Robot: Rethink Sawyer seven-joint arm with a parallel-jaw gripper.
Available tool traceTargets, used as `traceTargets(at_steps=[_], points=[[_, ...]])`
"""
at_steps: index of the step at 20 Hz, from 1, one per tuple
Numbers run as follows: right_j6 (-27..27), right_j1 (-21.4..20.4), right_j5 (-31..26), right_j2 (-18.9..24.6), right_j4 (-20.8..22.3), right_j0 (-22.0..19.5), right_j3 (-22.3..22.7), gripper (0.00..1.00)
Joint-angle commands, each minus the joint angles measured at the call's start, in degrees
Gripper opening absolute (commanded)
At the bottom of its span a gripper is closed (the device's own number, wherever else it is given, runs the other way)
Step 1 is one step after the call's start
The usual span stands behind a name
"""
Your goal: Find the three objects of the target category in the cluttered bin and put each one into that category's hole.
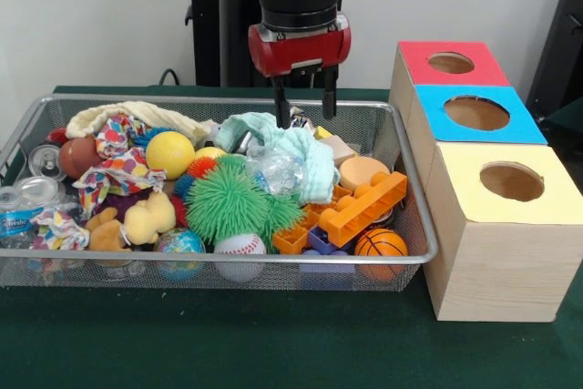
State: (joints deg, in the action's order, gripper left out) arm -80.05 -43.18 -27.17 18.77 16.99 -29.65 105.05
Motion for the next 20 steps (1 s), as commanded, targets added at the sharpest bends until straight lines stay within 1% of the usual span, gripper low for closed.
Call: traceTargets(at_steps=[1, 3, 6, 9, 11, 13, 14, 16, 20], points=[[-0.81, -1.51, -7.71, 4.14, -2.44, -2.44, 1.81, 1.00], [0.08, -0.41, -7.79, 3.87, -1.86, -3.20, 0.04, 1.00], [1.73, 3.42, -6.20, 3.87, 0.16, -4.24, -3.05, 1.00], [2.72, 5.29, -5.78, 4.31, 1.03, -5.07, -4.55, 1.00], [3.28, 7.02, -5.01, 4.00, 2.49, -5.00, -6.29, 1.00], [0.77, 9.00, -3.63, 1.37, 3.74, -3.26, -8.89, 1.00], [-1.75, 10.17, -2.52, -0.95, 4.42, -1.50, -10.80, 1.00], [-4.35, 11.70, -1.53, -3.68, 5.42, 0.76, -13.50, 1.00], [-4.64, 13.38, -1.23, -4.28, 5.16, 1.41, -15.29, 1.00]])
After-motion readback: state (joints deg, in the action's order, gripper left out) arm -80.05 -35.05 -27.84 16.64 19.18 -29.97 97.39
